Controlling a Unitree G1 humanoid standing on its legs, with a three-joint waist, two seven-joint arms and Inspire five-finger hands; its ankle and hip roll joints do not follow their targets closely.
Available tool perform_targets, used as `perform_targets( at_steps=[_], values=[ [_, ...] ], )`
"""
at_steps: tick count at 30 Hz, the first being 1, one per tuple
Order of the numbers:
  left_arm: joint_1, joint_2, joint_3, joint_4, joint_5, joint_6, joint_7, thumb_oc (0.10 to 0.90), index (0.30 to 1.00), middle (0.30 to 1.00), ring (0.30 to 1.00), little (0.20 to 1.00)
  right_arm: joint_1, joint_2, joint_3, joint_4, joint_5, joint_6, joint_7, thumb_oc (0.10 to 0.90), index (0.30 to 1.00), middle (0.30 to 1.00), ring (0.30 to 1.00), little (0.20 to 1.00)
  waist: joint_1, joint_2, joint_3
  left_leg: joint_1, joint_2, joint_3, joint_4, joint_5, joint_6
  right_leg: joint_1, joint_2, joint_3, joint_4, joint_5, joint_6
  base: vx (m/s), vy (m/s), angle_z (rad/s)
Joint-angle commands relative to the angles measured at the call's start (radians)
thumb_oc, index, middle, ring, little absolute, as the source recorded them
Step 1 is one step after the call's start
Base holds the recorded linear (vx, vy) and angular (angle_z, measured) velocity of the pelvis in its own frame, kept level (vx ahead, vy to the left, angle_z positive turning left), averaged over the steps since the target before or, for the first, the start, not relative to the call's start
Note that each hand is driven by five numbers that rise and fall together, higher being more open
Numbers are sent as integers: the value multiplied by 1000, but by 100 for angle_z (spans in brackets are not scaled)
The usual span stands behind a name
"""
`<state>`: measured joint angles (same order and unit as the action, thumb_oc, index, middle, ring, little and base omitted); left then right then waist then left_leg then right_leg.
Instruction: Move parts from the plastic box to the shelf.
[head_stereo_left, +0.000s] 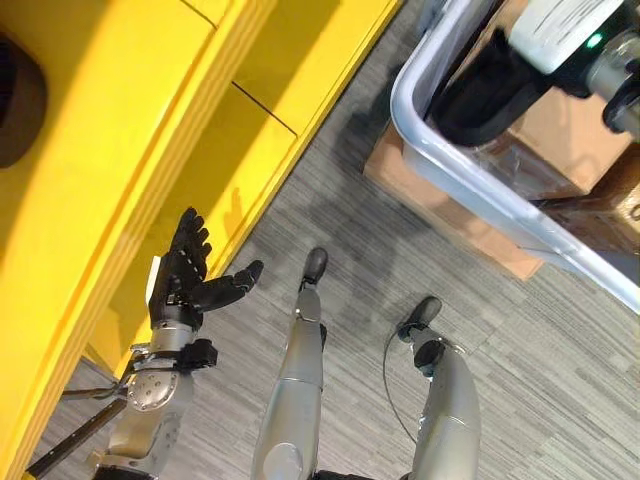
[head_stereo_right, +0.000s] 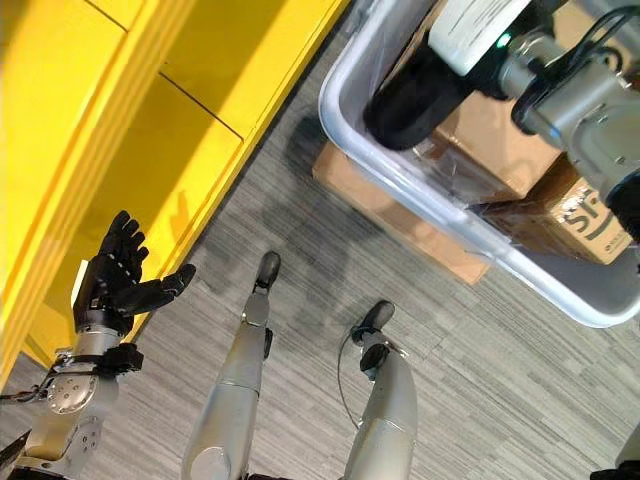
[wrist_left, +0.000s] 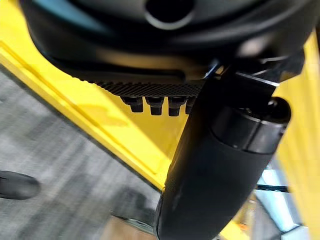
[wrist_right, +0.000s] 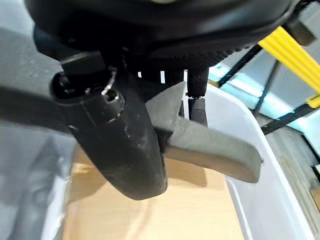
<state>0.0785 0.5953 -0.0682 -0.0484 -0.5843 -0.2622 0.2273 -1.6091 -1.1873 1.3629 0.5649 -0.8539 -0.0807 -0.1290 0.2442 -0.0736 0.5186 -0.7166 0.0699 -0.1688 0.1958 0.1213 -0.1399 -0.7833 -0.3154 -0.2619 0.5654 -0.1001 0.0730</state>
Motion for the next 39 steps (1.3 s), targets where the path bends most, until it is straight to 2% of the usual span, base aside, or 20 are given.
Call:
perform_targets(
  at_steps=[1,3,4,9,13,17,20,24,26,28,32,36,37,39],
  values=[
    [-1,-28,38,-55,18,-47,-26,900,1000,1000,1000,1000,-48,-84,33,-75,102,3,-11,400,300,300,300,300,-53,29,1,145,47,68,-13,-71,8,262,21,57,-118,-17,89,16,29,-14],
    [-7,-21,43,-54,21,-36,-41,900,1000,1000,1000,1000,-1,-111,-27,-126,144,-5,-17,400,300,300,300,300,-56,19,1,228,59,74,-29,-71,11,348,27,54,-162,-6,92,32,33,-21],
    [-6,-17,51,-49,22,-32,-49,900,1000,1000,1000,1000,44,-134,-78,-157,172,-12,-16,400,300,300,300,300,-62,12,-17,281,68,80,-47,-70,12,407,30,51,-203,3,95,57,12,-16],
    [11,-3,66,-48,26,-19,-76,900,1000,1000,1000,1000,151,-167,-186,-216,216,-26,-16,400,300,300,300,300,-71,1,-71,359,82,84,-88,-65,11,498,37,37,-291,27,101,44,10,-14],
    [18,14,85,-43,76,-8,-98,900,1000,1000,1000,1000,364,-211,-427,-309,296,-48,-25,400,300,300,300,300,-98,-4,-162,461,97,98,-157,-53,1,617,44,23,-411,67,115,76,18,-5],
    [17,22,91,-52,96,-5,-105,900,1000,1000,1000,1000,477,-221,-556,-340,316,-55,-37,400,300,300,300,300,-110,-14,-211,499,99,106,-189,-44,-3,657,51,22,-464,93,123,27,6,-4],
    [8,16,85,-49,118,-3,-116,900,1000,1000,1000,1000,584,-200,-689,-363,343,-62,-52,400,300,300,300,300,-134,-22,-275,559,113,129,-233,-38,-10,698,61,33,-509,118,133,73,9,-9],
    [-2,17,75,-57,141,-3,-117,900,1000,1000,1000,1000,625,-180,-756,-367,360,-65,-64,400,300,300,300,300,-144,-26,-317,604,124,152,-269,-32,-13,722,69,46,-538,133,138,52,10,-11],
    [-33,32,65,-82,231,-14,-91,900,1000,1000,1000,1000,666,-131,-828,-365,380,-68,-95,400,300,300,300,300,-168,-25,-365,648,141,179,-283,-40,-16,747,74,65,-559,140,143,85,28,-34],
    [-47,38,63,-84,262,-18,-75,900,1000,1000,1000,1000,683,-116,-850,-374,387,-72,-99,400,300,300,300,300,-172,-26,-375,659,145,187,-283,-42,-16,751,77,75,-564,140,143,46,15,-33],
    [-118,54,55,-77,413,-33,6,900,1000,1000,1000,1000,725,-24,-932,-413,475,-94,-123,400,300,300,300,300,-202,-18,-414,695,159,215,-283,-54,-16,764,86,105,-567,136,140,39,10,-25],
    [-169,77,43,-64,494,-38,53,900,1000,1000,1000,1000,755,27,-964,-442,524,-108,-119,400,300,300,300,300,-213,-15,-432,712,167,227,-283,-57,-16,772,91,116,-564,129,139,25,-7,-20],
    [-213,115,37,-67,579,-42,97,900,1000,1000,1000,1000,757,51,-964,-451,552,-118,-119,400,300,300,300,300,-223,-9,-445,720,170,234,-283,-59,-18,776,94,123,-564,126,138,23,-5,-17],
    [-235,127,33,-66,615,-45,120,900,1000,1000,1000,1000,760,64,-969,-454,569,-126,-122,400,300,300,300,300,-227,-8,-450,724,173,238,-283,-60,-19,778,95,126,-564,125,137,28,-4,-13]
  ],
)
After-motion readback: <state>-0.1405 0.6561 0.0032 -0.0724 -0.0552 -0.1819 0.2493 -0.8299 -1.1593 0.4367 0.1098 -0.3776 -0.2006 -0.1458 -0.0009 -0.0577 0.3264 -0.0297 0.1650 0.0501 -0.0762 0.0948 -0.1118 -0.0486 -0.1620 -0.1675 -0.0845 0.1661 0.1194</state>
